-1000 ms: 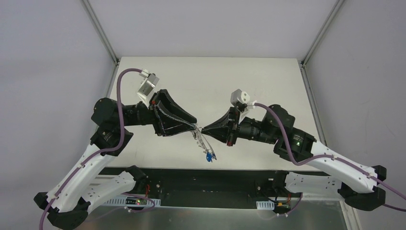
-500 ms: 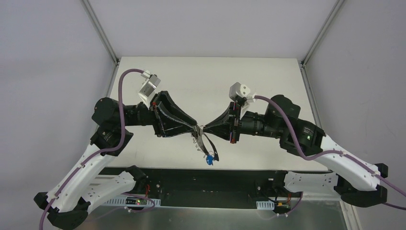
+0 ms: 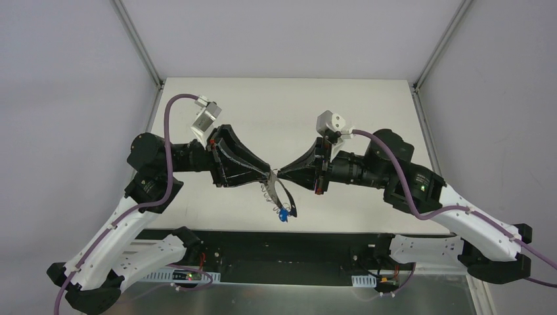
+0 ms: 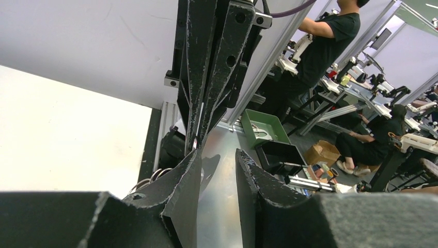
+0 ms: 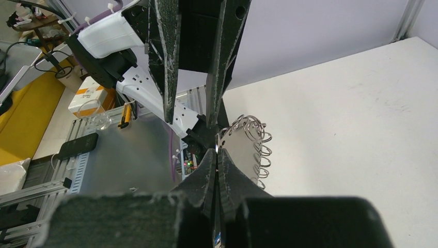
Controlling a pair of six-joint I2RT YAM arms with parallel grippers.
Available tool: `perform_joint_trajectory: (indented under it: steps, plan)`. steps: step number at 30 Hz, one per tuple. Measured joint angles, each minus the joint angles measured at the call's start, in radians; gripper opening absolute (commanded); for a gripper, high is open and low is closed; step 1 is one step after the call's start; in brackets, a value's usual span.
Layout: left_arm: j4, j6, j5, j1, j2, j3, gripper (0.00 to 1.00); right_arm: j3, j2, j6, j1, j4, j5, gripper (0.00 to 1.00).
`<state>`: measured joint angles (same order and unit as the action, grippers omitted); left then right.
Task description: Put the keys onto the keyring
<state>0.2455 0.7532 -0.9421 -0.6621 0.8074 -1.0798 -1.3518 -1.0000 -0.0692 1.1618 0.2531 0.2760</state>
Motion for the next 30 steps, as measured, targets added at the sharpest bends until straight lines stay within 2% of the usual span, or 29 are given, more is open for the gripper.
perform_joint_trajectory:
  steps: [30]
  plan:
    - [-0.027,-0.001,0.002,0.001,0.009,0.0,0.28,0.0,-0.015,0.001,0.0,-0.044,0.023,0.0]
